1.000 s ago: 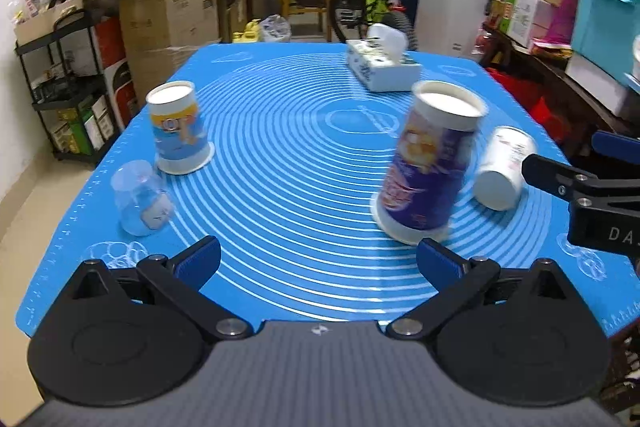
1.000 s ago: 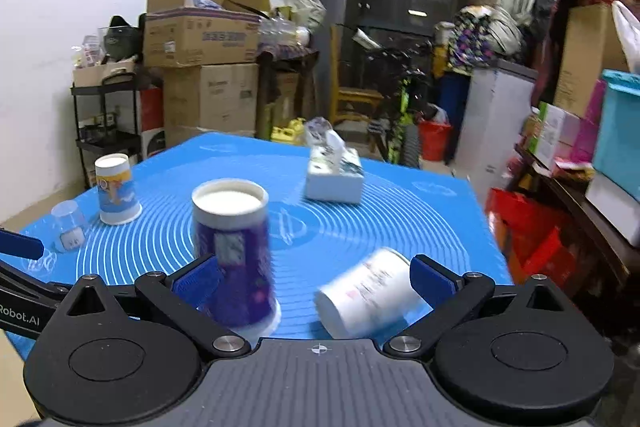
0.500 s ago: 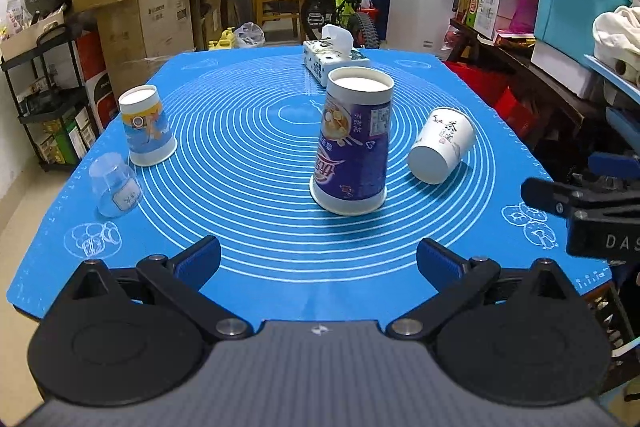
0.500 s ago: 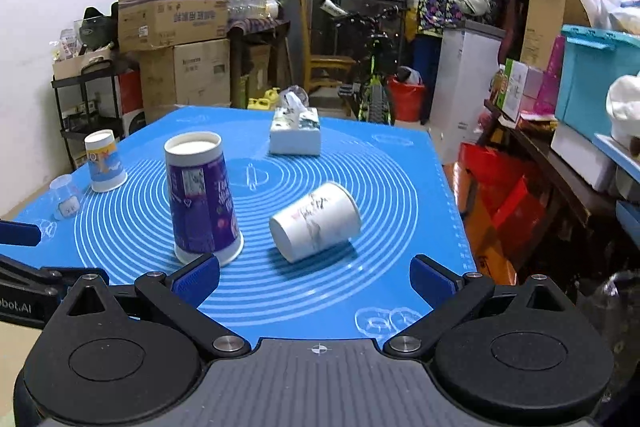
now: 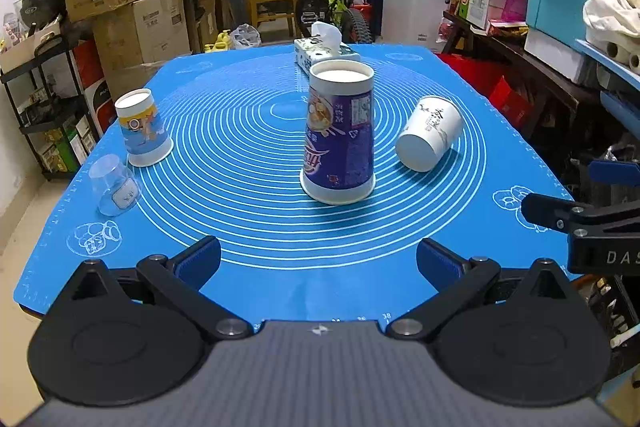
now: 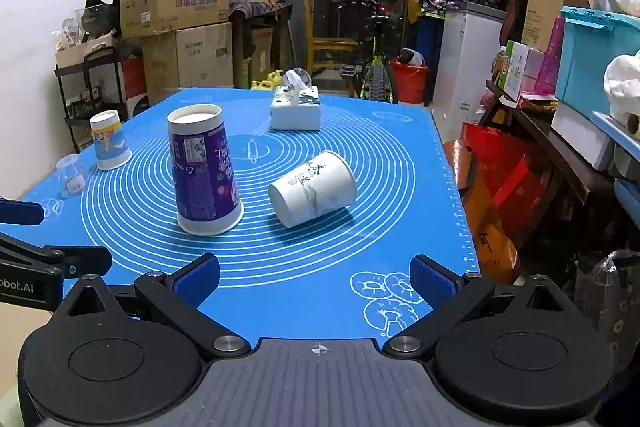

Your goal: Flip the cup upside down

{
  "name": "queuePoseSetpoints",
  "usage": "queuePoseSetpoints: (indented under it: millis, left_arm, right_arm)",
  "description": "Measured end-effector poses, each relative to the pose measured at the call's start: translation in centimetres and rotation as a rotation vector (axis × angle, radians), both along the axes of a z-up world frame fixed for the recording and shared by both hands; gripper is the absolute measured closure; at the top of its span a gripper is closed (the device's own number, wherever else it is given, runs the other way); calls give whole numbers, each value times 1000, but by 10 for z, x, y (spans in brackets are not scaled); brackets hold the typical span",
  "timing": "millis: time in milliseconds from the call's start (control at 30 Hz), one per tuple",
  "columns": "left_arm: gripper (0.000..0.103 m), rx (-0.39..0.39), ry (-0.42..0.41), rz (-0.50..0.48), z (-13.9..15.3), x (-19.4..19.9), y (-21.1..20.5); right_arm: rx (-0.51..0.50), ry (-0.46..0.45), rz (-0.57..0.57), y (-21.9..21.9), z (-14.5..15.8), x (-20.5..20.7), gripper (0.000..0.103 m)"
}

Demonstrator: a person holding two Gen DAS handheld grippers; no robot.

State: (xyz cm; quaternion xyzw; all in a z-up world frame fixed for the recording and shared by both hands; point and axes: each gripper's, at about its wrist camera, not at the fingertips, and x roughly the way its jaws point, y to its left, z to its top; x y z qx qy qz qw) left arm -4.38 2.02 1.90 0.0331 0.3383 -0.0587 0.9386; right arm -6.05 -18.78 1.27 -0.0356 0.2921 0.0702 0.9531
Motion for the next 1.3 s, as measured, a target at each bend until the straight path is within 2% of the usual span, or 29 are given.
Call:
queuePoseSetpoints:
  millis: [167, 1300]
  left_arm:
    - [0, 17, 1, -7, -1, -2, -4]
    - [0, -6, 24, -3, -1, 2, -3]
  right_arm:
    - [-5, 4, 5, 2, 1, -1, 2]
    - [6, 16, 0, 1, -3, -2, 2]
